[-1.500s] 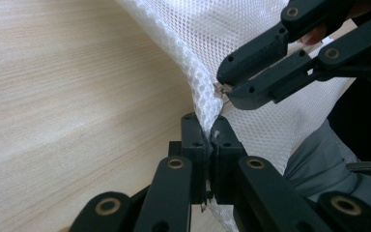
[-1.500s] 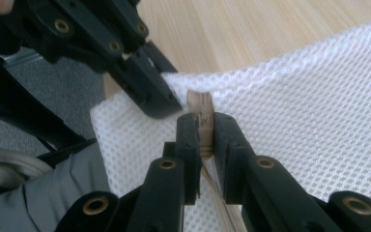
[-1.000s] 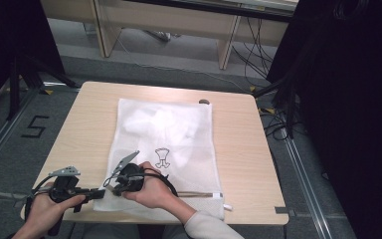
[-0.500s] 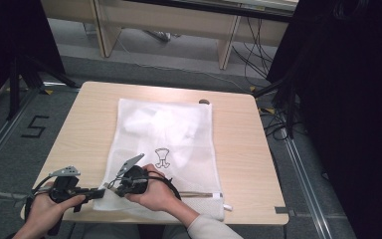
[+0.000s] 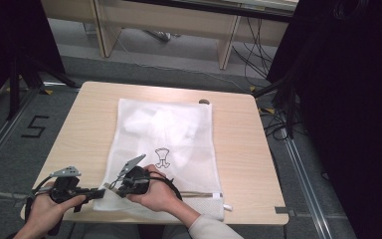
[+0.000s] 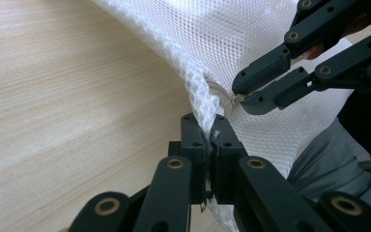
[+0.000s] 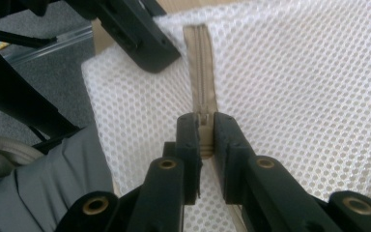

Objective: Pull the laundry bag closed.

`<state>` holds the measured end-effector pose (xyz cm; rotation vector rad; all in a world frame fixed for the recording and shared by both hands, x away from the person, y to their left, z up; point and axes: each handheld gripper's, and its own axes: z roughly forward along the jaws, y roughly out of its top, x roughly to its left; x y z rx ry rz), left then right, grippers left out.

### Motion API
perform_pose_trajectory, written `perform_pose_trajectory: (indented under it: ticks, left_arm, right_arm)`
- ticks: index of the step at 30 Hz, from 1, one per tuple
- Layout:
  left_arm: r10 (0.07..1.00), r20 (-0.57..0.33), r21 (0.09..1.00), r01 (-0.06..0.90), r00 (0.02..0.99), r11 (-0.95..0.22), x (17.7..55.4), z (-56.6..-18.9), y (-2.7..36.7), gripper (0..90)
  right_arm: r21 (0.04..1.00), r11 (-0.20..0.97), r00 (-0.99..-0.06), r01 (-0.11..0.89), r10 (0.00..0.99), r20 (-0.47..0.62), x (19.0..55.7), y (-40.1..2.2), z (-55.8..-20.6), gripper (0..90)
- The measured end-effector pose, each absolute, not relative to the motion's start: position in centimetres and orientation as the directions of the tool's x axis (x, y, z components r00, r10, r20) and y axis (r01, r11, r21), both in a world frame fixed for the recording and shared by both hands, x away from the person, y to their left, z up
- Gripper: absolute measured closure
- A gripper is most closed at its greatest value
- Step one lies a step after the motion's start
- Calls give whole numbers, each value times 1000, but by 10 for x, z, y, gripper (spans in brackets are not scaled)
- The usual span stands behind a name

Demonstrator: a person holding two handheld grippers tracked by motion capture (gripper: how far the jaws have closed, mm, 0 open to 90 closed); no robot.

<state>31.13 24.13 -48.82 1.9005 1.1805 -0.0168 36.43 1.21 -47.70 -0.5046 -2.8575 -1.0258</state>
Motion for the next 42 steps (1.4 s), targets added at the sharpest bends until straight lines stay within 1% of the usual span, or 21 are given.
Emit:
perform_pose_trajectory:
  ticks: [4, 6, 11, 13, 14, 19, 20, 23, 24, 25, 26, 30, 31, 35, 36, 38, 40, 42]
  left_arm:
    - [720, -422, 664, 728, 551, -169, 311, -488, 241, 860]
    - [718, -425, 663, 729, 552, -168, 311, -488, 241, 860]
    - [722, -424, 665, 729, 547, -161, 311, -488, 241, 859]
    - [721, -424, 666, 728, 549, -163, 311, -488, 241, 860]
    - [721, -423, 666, 727, 549, -164, 311, -488, 241, 859]
    - [720, -423, 668, 727, 550, -163, 311, -488, 241, 859]
    - [723, -420, 669, 725, 549, -162, 311, -488, 241, 859]
    - [724, -420, 669, 726, 547, -160, 311, -488, 241, 859]
    - [723, -419, 668, 726, 549, -163, 311, -488, 241, 858]
    - [724, -419, 669, 726, 548, -162, 311, -488, 241, 859]
    - [724, -419, 670, 725, 548, -161, 311, -488, 241, 858]
    - [727, -413, 671, 723, 548, -164, 311, -488, 241, 858]
    - [728, -411, 672, 722, 549, -164, 311, -488, 241, 858]
    - [729, -411, 672, 722, 548, -164, 311, -488, 242, 858]
    - [729, -411, 673, 722, 548, -163, 311, -488, 241, 858]
    - [728, -411, 673, 722, 548, -164, 311, -488, 242, 858]
    - [730, -409, 673, 721, 548, -164, 311, -488, 241, 858]
    - [728, -412, 672, 723, 548, -164, 311, -488, 241, 857]
  right_arm:
    - [601, 730, -944, 325, 290, 158, 366, 9, -478, 824]
    - [604, 722, -940, 339, 291, 180, 364, 10, -477, 824]
    - [594, 732, -941, 335, 298, 162, 365, 6, -479, 824]
    - [595, 725, -937, 347, 299, 182, 364, 5, -480, 824]
    - [595, 732, -942, 331, 291, 166, 365, 3, -480, 824]
    - [593, 727, -937, 346, 300, 179, 364, 1, -478, 824]
    - [597, 730, -942, 333, 289, 172, 364, 0, -479, 824]
    - [596, 728, -940, 337, 291, 176, 365, -2, -480, 824]
    - [587, 734, -938, 342, 307, 163, 365, -4, -480, 824]
    - [593, 735, -943, 329, 293, 160, 366, -5, -480, 824]
    - [595, 726, -937, 346, 300, 179, 365, -5, -480, 824]
    - [591, 729, -937, 345, 303, 173, 365, -7, -479, 824]
    - [591, 737, -943, 329, 293, 160, 366, -7, -479, 824]
    - [583, 734, -936, 348, 308, 171, 365, -10, -480, 824]
    - [580, 739, -938, 342, 311, 156, 365, -11, -481, 824]
    - [581, 735, -936, 349, 309, 171, 365, -13, -480, 824]
    - [579, 741, -939, 340, 305, 162, 366, -15, -481, 824]
    - [581, 732, -933, 355, 313, 177, 365, -16, -480, 824]
